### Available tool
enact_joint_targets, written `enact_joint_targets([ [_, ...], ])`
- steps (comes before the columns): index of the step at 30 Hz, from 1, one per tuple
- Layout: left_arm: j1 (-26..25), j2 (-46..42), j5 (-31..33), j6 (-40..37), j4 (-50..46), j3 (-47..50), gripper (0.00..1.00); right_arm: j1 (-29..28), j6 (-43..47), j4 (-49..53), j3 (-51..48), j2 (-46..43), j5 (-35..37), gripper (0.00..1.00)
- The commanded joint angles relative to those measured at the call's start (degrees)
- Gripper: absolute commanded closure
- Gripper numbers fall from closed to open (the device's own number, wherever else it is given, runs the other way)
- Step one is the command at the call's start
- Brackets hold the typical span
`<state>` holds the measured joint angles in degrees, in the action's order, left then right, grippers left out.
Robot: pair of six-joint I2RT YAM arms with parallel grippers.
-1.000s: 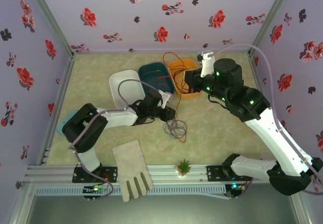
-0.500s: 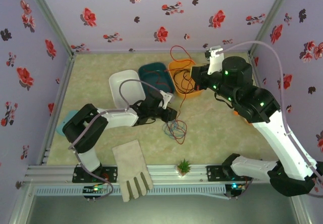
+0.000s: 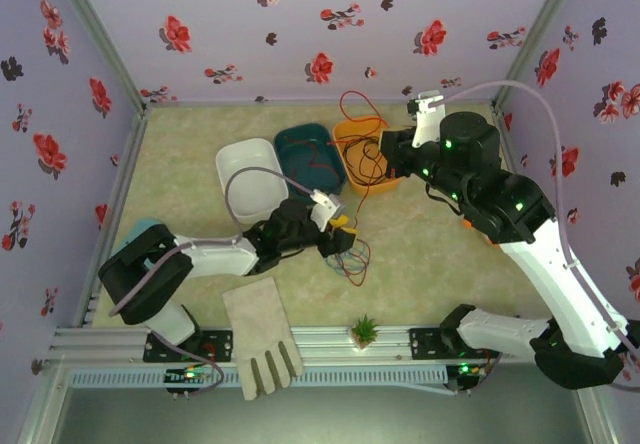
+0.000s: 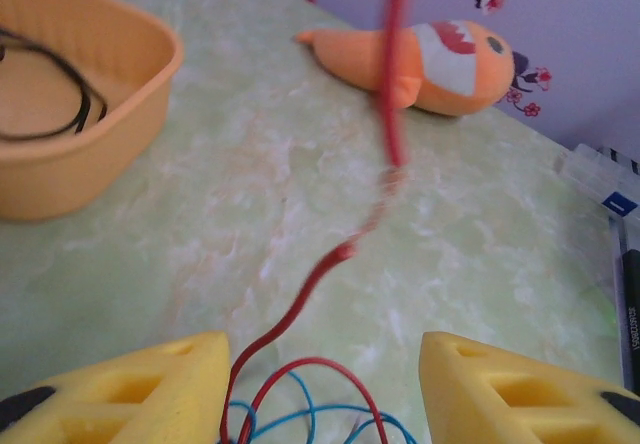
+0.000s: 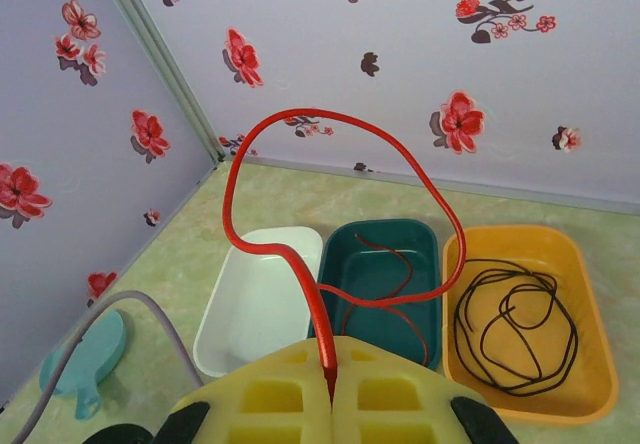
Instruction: Untangle the cables
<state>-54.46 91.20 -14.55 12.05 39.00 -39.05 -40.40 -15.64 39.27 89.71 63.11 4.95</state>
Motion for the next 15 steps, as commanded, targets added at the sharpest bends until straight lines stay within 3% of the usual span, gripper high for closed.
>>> enact_joint_targets([
  [1,-0.56,2.97,2.71,-6.21,5.26,-2.84,0.48,-0.13,-1.38,-1.02,1.08,-0.27,0.35,0.96],
  [5,-0.56,6.23,4.73,-5.66,6.05,-5.51,0.54,-0.16,-2.2,-1.55,0.73,-0.25,-0.73,0.96],
  [7,-0.56,7.49,4.77,-5.21,6.11,-6.72,0.62,-0.18,-2.38,-1.8,0.73,-0.26,-1.06,0.95],
  [8,-0.56,7.96,4.83,-4.83,5.97,-7.04,0.7,-0.14,-2.31,-1.85,0.73,-0.27,-1.08,0.95],
  [10,-0.57,8.27,4.83,-4.56,5.37,-7.29,0.97,-0.12,-1.87,-1.67,1.15,-0.26,-0.6,0.96],
  [15,-0.56,6.35,5.39,-6.0,2.31,-5.49,1.0,-0.12,1.38,1.25,4.85,0.46,3.24,0.97],
])
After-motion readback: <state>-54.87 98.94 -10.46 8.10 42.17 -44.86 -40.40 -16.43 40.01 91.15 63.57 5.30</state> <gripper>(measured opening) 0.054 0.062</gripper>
